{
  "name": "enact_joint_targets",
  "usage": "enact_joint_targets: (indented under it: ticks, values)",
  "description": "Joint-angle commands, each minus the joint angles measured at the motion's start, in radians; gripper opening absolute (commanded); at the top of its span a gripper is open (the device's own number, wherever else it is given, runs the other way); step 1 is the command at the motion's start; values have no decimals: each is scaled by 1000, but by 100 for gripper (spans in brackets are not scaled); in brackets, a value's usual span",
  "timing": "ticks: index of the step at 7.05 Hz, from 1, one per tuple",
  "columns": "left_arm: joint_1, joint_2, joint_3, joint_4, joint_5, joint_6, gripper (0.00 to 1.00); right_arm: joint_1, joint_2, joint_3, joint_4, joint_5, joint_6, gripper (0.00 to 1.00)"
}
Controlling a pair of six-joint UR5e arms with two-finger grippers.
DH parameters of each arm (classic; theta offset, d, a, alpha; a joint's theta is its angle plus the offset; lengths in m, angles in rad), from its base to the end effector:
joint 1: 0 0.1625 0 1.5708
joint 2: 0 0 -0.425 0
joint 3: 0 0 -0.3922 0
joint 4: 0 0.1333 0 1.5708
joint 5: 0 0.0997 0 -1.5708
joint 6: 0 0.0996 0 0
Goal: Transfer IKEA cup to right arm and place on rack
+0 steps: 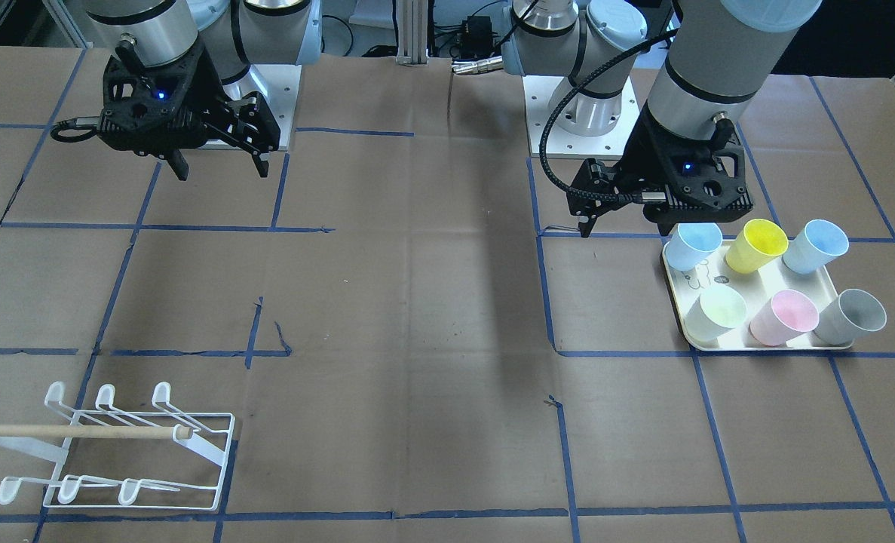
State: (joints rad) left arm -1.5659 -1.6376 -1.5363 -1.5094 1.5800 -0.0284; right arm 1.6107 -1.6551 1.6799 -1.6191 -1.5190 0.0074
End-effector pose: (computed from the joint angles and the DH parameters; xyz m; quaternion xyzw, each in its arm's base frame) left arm -0.1298 -0.5236 0.4772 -0.0167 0.9997 -0.0146 0.0044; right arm 0.1566 -0.4524 0.4792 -0.0165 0.9995 -0.0111 0.0262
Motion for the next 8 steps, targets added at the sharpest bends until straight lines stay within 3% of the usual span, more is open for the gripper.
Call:
enact_joint_targets:
  ticks: [1,8]
  values:
    - [0,-1,1,0,0,-1,100,0,0,0,1,-1,0,100]
    - [0,10,-5,-12,5,2,100,0,-2,1,-1,2,2,100]
